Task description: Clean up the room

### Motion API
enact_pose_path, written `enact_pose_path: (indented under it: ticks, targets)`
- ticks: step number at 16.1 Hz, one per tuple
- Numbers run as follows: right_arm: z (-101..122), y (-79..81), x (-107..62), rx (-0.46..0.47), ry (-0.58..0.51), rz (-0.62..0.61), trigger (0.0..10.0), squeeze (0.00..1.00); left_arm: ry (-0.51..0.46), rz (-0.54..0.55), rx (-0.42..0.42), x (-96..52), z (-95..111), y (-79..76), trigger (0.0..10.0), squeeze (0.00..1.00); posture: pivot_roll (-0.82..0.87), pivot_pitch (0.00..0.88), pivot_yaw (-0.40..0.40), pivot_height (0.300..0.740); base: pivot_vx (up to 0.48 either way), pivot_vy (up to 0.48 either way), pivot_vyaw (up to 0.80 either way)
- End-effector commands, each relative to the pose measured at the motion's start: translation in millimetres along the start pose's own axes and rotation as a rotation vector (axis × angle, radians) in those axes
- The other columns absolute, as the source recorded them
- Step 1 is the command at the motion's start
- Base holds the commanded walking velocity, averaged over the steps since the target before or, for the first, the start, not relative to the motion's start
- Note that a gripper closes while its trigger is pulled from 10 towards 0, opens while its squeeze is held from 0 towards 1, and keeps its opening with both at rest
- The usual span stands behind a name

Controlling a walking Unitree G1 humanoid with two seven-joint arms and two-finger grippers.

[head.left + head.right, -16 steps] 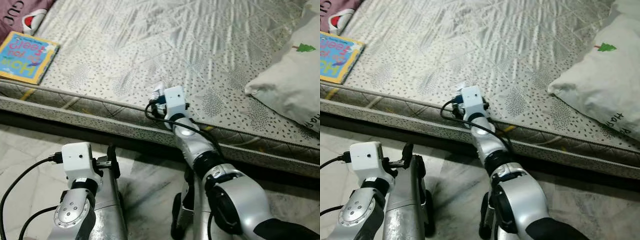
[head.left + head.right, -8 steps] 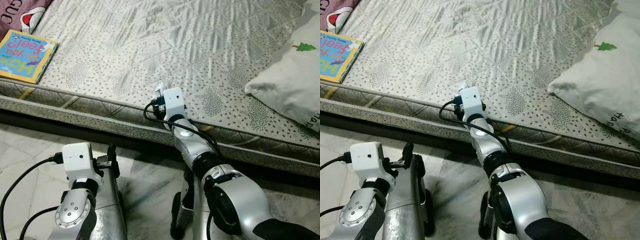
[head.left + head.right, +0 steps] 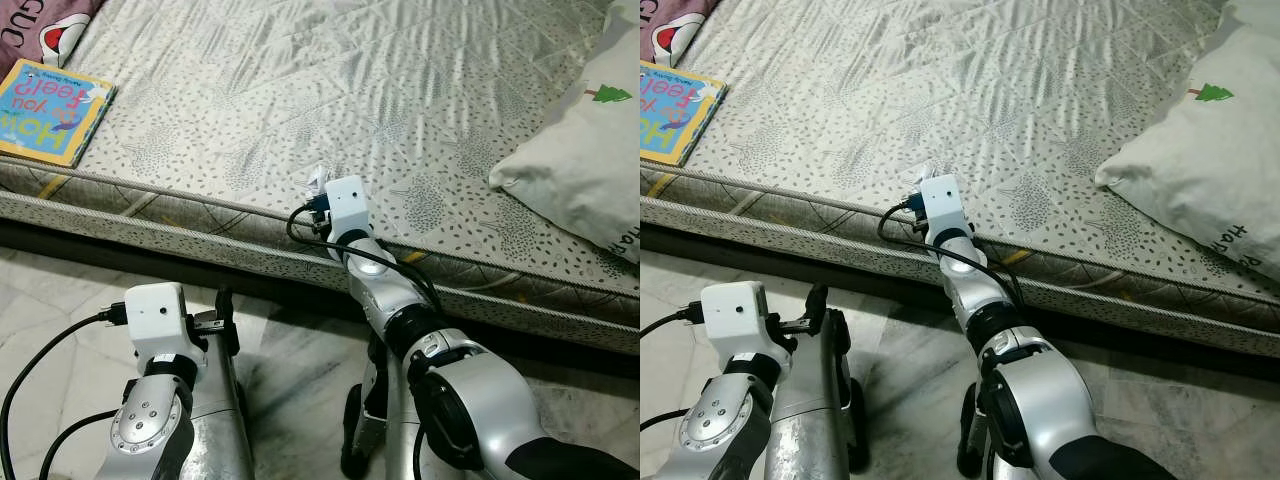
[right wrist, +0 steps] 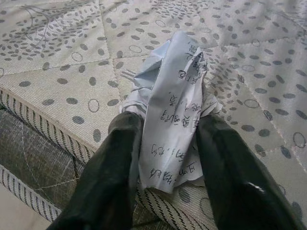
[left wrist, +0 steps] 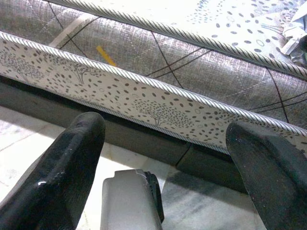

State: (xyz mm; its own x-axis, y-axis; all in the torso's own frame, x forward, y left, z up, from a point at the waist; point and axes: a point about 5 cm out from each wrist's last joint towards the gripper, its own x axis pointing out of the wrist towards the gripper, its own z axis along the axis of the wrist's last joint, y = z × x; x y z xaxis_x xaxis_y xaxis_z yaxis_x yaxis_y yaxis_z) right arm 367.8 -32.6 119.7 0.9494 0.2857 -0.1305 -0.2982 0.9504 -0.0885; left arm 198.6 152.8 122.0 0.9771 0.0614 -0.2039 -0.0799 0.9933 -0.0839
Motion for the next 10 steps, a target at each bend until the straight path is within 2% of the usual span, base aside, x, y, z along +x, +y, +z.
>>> enact_pose_path:
  ticks: [1, 10]
  targets:
    - [-4.7, 6.1, -0.8, 0.008, 0.023, 0.017, 0.0, 0.0, 0.026, 0.009, 0.009, -2.2, -3.9, 1.4, 10.0, 0.0, 0.27, 0.309, -0.065, 0.536, 0.0, 0.0, 0.0]
    - [-5.8, 3.9, -0.9, -0.004, 0.028, 0.019, 0.0, 0.0, 0.022, 0.01, 0.008, 1.0, -3.3, 0.7, 10.0, 0.0, 0.27, 0.302, -0.071, 0.536, 0.0, 0.0, 0.0]
